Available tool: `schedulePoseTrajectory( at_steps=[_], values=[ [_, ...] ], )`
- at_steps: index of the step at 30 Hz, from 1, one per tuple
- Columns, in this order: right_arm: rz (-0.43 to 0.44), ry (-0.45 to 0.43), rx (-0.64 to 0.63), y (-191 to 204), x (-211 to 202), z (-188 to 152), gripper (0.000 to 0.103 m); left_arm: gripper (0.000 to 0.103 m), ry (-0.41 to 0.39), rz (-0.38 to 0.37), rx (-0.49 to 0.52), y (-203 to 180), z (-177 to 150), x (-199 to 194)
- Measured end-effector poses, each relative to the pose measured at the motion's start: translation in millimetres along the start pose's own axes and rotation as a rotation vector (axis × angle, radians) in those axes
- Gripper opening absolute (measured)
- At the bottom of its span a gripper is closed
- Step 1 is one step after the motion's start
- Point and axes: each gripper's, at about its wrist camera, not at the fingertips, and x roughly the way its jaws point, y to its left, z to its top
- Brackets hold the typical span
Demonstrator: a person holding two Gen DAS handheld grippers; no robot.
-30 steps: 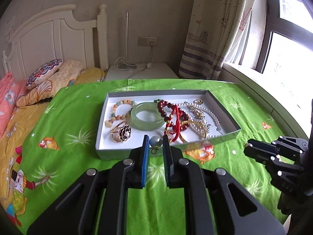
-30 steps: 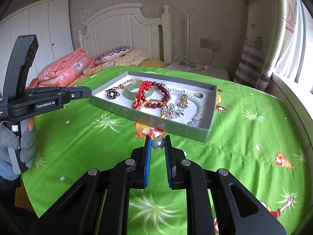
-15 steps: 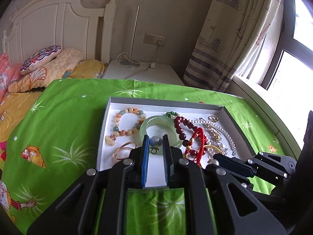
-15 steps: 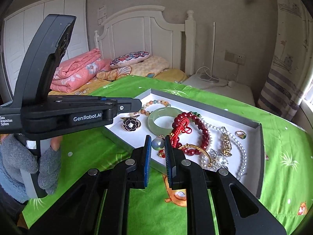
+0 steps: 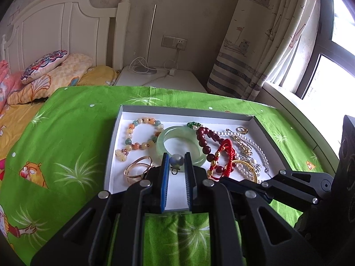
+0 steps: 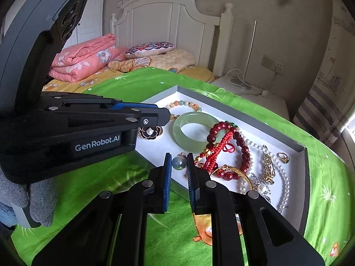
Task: Organize jewelry
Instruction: 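Lower the pearl pendant into the box and open the right tool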
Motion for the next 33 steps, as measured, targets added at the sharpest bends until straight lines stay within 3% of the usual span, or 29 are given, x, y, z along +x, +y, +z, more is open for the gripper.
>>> schedulePoseTrajectory(
  at_steps=[17, 18, 20, 24, 26, 29, 33],
  values=[
    [0.019, 0.023, 0.033, -6, 12, 6, 0.014, 0.014, 0.017, -0.008, -0.007, 3, -3, 4],
    [0.018, 0.022, 0.038, -7, 12, 6, 0.014, 0.016, 0.017, -0.004, -0.009, 4, -3, 5],
    [0.024, 0.025, 0.050, -10, 12, 6, 0.015, 0.032, 0.007, 0.014, -0.015, 6, -4, 4],
    [0.025, 0.016, 0.070, -13, 10, 5, 0.016, 0.050, -0.025, 0.034, -0.027, 9, -3, 0],
    [0.025, 0.012, 0.074, -13, 10, 5, 0.021, 0.059, -0.040, 0.044, -0.031, 10, -3, -3],
    [0.023, 0.000, 0.079, -14, 7, 3, 0.031, 0.064, -0.051, 0.056, -0.037, 11, -2, -5],
    [0.022, -0.012, 0.090, -16, 4, 2, 0.034, 0.068, -0.063, 0.071, -0.035, 12, -2, -8]
  ],
)
